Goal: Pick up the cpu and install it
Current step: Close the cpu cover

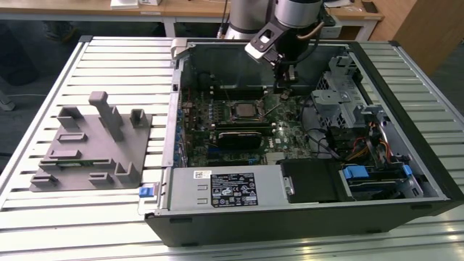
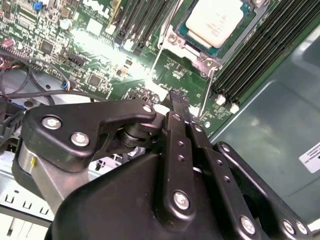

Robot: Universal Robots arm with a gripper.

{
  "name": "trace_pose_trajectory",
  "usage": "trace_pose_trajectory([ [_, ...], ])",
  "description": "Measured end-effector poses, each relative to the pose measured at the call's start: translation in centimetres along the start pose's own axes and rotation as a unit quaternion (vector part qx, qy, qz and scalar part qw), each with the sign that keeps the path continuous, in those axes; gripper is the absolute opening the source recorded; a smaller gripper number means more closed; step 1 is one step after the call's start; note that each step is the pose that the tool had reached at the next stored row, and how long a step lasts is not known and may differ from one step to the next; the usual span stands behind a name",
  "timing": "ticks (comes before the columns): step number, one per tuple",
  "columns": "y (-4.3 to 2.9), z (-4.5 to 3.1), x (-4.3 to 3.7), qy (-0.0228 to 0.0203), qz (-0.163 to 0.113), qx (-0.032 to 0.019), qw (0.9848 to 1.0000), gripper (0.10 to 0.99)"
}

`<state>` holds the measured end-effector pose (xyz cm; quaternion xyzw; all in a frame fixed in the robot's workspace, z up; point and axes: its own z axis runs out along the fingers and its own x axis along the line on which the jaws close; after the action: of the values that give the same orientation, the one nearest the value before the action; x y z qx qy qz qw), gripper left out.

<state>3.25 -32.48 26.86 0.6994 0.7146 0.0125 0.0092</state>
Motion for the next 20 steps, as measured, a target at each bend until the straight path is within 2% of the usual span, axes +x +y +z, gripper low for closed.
trace_pose_trajectory([
  [6, 0.87, 0.13, 0.04, -0.0004, 0.0, 0.0001, 1.0, 0.106],
  [20, 2.29, 0.62, 0.27, -0.0015, 0.0, 0.0007, 1.0, 0.106],
])
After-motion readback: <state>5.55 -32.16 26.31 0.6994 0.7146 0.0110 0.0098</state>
